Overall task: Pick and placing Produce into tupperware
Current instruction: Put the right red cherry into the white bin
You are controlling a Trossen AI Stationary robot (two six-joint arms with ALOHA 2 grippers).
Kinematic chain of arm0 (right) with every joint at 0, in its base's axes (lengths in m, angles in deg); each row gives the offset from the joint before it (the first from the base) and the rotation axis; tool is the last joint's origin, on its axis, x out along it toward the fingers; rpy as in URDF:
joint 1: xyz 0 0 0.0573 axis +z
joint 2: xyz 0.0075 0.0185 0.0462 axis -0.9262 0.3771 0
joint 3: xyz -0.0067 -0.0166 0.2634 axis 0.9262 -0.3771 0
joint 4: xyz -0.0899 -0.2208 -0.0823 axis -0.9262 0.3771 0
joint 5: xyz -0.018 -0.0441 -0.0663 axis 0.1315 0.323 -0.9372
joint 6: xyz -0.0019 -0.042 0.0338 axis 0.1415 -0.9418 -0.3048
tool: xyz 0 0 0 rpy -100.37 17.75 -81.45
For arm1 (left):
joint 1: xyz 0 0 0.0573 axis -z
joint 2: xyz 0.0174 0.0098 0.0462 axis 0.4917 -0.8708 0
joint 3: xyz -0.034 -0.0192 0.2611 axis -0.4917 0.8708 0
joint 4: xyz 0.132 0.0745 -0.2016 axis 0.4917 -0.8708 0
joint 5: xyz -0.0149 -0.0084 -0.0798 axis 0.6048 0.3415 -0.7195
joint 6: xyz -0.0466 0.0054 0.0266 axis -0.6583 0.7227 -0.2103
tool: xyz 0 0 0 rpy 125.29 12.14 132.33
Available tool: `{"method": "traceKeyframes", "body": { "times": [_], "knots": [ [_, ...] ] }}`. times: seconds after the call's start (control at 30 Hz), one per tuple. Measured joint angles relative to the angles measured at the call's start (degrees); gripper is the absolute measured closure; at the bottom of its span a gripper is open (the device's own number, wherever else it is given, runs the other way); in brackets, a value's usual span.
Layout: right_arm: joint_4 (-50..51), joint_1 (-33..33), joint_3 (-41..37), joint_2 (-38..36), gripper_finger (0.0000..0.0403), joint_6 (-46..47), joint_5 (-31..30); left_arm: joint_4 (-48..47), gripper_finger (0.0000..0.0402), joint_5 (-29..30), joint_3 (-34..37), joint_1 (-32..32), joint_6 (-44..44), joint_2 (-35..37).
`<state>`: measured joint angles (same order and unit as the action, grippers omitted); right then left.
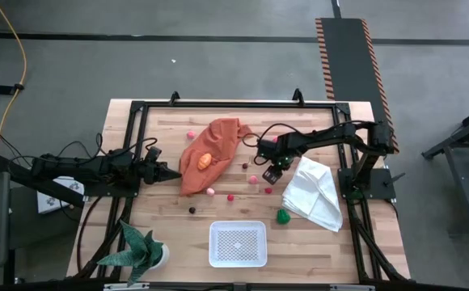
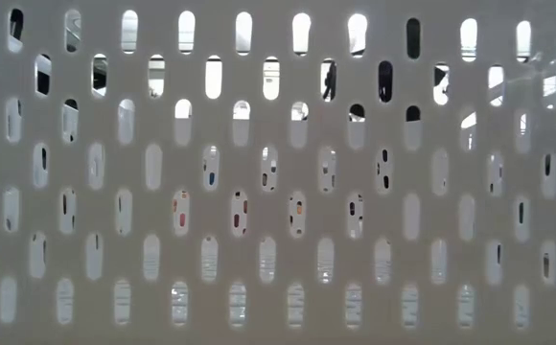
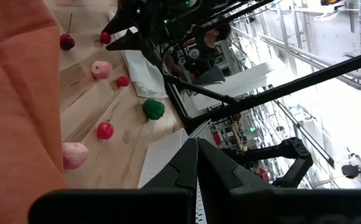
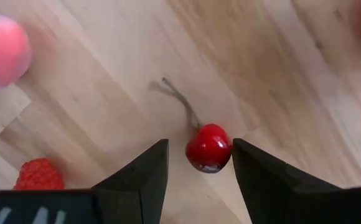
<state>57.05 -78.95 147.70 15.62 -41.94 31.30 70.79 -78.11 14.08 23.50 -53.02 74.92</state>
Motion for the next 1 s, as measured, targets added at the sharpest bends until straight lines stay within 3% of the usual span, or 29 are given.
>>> {"method": "traceKeyframes", "body": {
  "times": [0.6,1.0],
  "knots": [
    [0.0,0.0,0.0,0.0,0.0303,0.2,-0.2,0.0,0.0401,0.0,0.0,0.0,0.1,0.0],
    [0.0,0.0,0.0,-0.2,0.0313,0.8,-0.2,0.0,0.0401,0.0,0.0,0.0,0.1,0.0]
  ]
}}
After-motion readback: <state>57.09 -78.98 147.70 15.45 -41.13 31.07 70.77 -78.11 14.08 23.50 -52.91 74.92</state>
